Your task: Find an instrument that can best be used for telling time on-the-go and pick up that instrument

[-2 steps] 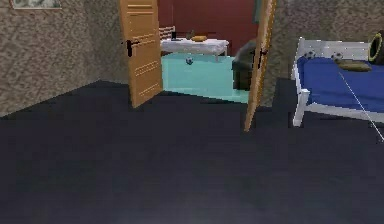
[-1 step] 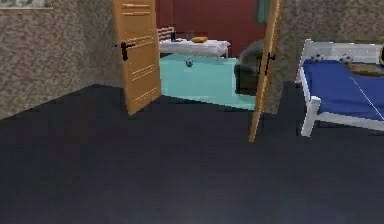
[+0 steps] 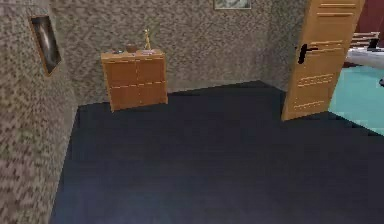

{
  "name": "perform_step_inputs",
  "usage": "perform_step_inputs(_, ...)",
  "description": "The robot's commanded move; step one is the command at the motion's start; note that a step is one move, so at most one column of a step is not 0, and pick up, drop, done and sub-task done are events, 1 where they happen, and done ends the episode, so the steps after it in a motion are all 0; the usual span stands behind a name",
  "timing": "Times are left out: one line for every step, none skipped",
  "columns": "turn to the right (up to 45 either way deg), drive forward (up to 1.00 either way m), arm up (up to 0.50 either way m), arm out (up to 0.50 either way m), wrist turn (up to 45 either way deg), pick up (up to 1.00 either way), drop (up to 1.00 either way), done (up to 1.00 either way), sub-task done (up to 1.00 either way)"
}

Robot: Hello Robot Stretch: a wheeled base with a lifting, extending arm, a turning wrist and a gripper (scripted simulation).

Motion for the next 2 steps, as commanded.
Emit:
perform_step_inputs(-18.0,0.0,0.0,0.0,0.0,0.0,0.0,0.0,0.0)
perform_step_inputs(-3.0,0.0,0.0,0.0,0.0,0.0,0.0,0.0,0.0)
